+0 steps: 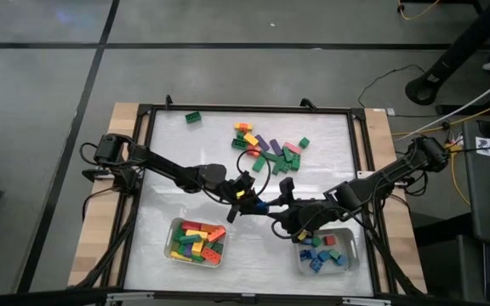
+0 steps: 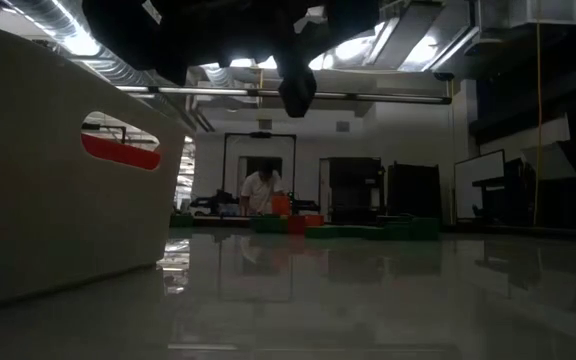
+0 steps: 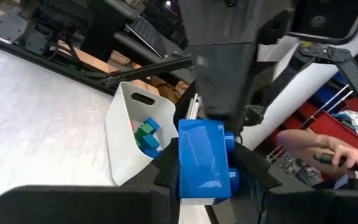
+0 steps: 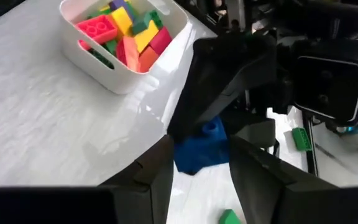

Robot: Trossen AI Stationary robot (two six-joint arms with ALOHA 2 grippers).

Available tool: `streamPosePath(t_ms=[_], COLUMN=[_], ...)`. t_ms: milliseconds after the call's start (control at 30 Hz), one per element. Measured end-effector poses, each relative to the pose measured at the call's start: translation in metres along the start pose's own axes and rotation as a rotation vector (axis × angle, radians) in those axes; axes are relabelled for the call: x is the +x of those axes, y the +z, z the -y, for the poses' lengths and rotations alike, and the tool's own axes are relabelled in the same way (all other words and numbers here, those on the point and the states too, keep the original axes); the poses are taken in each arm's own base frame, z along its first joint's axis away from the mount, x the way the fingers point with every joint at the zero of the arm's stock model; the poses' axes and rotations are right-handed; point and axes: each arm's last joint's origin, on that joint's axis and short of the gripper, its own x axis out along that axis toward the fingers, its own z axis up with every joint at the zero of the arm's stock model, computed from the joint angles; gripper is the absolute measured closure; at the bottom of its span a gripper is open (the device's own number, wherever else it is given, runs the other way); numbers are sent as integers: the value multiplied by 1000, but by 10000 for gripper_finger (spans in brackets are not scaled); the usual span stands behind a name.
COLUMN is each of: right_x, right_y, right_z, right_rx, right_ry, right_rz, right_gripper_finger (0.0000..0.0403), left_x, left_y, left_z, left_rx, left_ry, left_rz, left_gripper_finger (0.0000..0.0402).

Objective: Sort blocks by size
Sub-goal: Put the square blue game piece into the gray bin

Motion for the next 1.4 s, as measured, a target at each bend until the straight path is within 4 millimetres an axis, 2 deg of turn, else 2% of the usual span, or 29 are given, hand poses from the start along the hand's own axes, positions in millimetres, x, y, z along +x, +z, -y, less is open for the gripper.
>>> streamPosePath(t_ms=[367,700,1033,1200,1400], right_x=[0,0,19,21,21], right_y=[2,4,-1,0,-1], right_z=[0,0,-10,-10,-12], right_rx=[-14,48,21,-3,45], right_ry=[33,23,15,12,86], right_rz=[26,41,-9,-2,-2], right_gripper_finger=[251,251,251,251,251], left_x=[1,1,1,1,1], left_y=[-2,-2,-7,-9,-9], left_z=[5,5,2,1,0], left_rx=[3,3,-8,-13,-17], left_ry=[-27,-26,-10,0,8], left_rz=[-10,-9,-44,-57,-65], left_gripper_finger=[320,320,320,320,320])
